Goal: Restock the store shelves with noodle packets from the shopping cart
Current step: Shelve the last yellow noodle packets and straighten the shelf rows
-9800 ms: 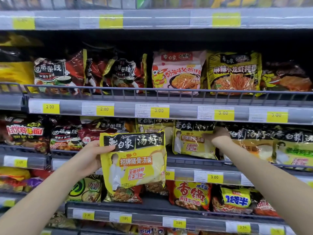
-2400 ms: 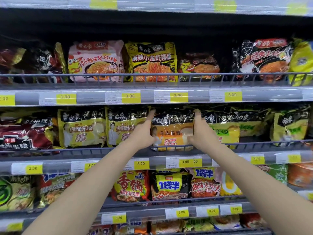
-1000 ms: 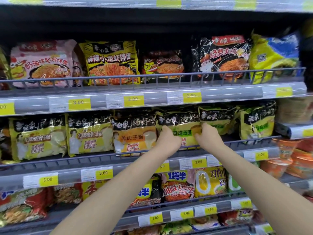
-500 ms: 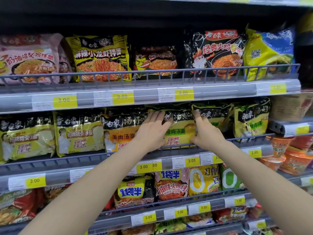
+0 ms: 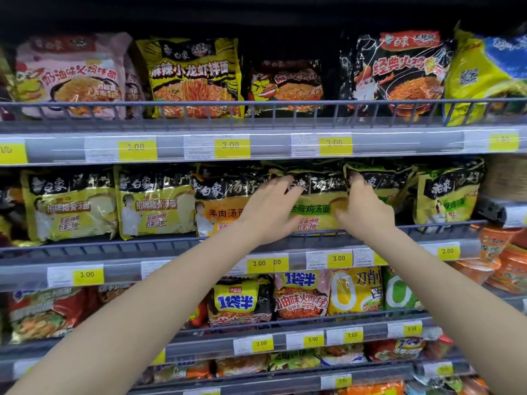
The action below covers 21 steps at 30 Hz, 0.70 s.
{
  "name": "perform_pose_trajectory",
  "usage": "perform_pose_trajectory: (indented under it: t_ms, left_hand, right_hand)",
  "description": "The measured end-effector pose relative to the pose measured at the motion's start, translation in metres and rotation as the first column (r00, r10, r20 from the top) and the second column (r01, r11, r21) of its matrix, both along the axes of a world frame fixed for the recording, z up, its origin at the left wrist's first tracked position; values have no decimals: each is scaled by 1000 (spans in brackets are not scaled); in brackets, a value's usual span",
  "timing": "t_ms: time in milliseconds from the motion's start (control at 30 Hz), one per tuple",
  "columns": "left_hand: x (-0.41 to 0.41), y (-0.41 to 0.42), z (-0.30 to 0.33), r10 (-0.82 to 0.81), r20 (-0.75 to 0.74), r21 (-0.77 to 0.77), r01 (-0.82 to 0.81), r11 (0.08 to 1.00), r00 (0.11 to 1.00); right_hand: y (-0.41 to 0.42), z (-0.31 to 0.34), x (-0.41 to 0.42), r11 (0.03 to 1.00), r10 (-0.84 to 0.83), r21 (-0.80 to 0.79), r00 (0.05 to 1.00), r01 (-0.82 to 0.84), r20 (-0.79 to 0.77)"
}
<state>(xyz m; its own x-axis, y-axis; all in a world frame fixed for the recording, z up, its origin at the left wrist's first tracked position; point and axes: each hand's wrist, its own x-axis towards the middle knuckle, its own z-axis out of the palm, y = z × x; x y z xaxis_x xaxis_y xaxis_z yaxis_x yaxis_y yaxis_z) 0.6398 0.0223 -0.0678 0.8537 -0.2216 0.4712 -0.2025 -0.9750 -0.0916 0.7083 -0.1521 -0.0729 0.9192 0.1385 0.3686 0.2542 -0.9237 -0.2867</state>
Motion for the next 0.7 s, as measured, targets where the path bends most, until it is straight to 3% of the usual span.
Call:
perform_pose_trajectory:
  t_ms: [100,167,400,700]
  left_hand:
    - [-36,18,-1,-92,-60,-358,65,931,994]
    - [-59,38,-7,-105,-54,-461,68,885,993]
    - [-135,132,-17,79,-201,-414,-158,897,976]
    - [-227,231,-26,215,-289,-406,-323,855,933]
  right_hand:
    - [7,6,-28,999,-41,11,997,41,70]
    - [15,8,-49,1000,13,6,999,-13,40]
    - [69,8,-115,982,186,-3,982,-187,-31]
    - [160,-14,-185,962,274,31,950,-272,-148]
